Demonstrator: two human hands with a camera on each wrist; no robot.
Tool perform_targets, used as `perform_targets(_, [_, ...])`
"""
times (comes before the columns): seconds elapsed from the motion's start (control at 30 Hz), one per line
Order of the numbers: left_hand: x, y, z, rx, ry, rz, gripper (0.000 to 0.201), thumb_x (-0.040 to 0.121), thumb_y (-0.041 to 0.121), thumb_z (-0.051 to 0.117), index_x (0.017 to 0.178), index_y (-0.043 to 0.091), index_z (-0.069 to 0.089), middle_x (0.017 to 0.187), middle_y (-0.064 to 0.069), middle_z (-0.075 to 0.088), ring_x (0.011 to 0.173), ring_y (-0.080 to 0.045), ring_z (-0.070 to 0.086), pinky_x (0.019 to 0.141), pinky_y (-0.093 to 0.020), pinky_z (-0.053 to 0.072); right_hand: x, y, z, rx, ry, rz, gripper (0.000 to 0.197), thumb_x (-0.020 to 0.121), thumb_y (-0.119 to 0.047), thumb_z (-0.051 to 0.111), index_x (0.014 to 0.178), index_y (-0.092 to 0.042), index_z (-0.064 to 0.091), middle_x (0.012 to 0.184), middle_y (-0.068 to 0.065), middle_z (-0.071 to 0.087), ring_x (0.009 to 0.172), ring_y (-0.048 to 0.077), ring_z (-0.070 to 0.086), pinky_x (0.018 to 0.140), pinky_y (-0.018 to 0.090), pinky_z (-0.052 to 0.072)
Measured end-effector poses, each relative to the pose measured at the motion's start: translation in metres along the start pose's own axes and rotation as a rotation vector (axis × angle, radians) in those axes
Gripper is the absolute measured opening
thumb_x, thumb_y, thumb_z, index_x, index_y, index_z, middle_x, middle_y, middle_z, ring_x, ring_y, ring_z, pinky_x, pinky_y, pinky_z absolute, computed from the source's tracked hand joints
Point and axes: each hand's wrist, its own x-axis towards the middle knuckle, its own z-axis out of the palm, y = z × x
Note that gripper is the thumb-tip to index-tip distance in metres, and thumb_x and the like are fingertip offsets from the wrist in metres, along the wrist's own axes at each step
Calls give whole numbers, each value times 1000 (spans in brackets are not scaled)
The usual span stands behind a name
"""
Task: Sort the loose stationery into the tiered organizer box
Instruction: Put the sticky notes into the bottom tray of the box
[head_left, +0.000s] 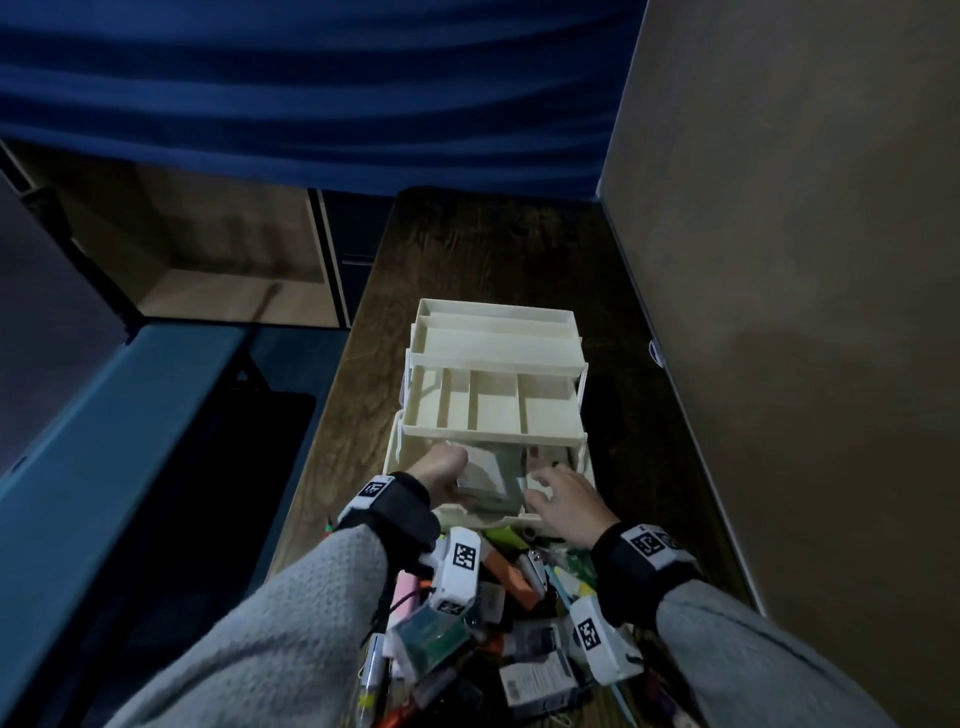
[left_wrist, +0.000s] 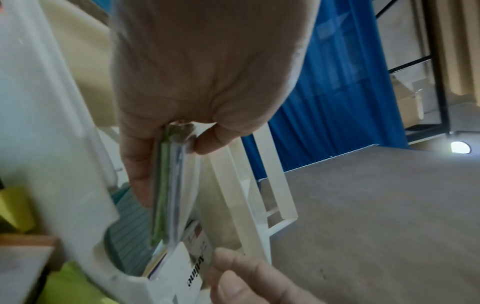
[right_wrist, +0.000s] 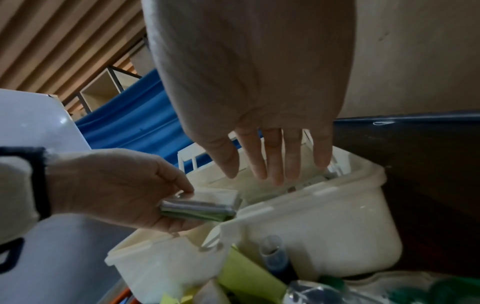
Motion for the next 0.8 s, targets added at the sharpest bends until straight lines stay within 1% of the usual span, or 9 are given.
perform_targets(0.1, [22,-4,10,38,35,-16,27,89,-10,25,89,0,50,74,-16,55,58,-25,58,53,-32,49,13,3,6,-34,-34,-11,35,97,-26,40,126,-15,56,132,8,54,125,26,48,101,37,40])
perform_targets(0.2, [37,-6,18,88,52,8,34,87,-12,31,115,-7,50,78,-20,53,61,-26,52,51,-31,39,23,4,11,-64,-51,2,34,96,-22,37,124,-20,57,134,4,54,126,25,47,102,37,39])
perform_targets(0.33, [51,-9,24,220,72,45,27,88,-8,35,107,-7,54,74,-19,53,60,-25,50,51,-30,39,31,1,17,-40,-128,-13,37,98,-20,32,125,-17,56,137,6,50,126,25,47,101,34,39])
perform_targets(0.43, [57,-8,21,409,118,23,35,88,4,34,115,-6,55,111,-28,57,94,-38,60,76,-40,53,36,-7,20,-36,-184,-12,36,96,-16,35,122,-12,59,133,12,53,122,29,50,99,36,41])
perform_targets(0.47, [59,-8,18,481,119,1,39,88,7,33,121,-4,53,121,-29,52,107,-41,56,88,-43,53,37,-10,22,-46,-191,-3,34,96,-16,36,119,-10,61,130,13,54,120,30,51,98,37,42])
perform_targets(0.53, [59,-8,15,546,101,-12,44,89,8,34,129,-2,48,131,-29,46,118,-43,50,98,-44,48,41,-16,24,-53,-216,25,31,96,-18,36,112,-7,60,126,15,55,116,31,52,95,38,43])
perform_targets(0.6, [57,-9,16,456,51,6,42,90,2,35,130,-6,47,129,-31,49,116,-43,52,91,-44,50,46,-19,28,-31,-276,48,32,95,-21,36,113,-7,59,127,17,54,116,33,52,97,39,43])
perform_targets(0.67, [56,-10,17,330,18,23,39,90,-6,34,125,-10,49,116,-31,56,101,-38,57,72,-42,48,50,-21,32,2,-322,54,35,94,-22,38,118,-9,59,130,16,55,116,34,52,99,41,44])
perform_targets(0.8, [50,-11,13,212,-6,33,36,90,-3,36,122,-2,52,107,-17,57,77,-20,52,57,-26,38,54,-21,36,8,-297,88,39,92,-23,37,125,-15,56,134,13,53,119,34,51,101,41,43])
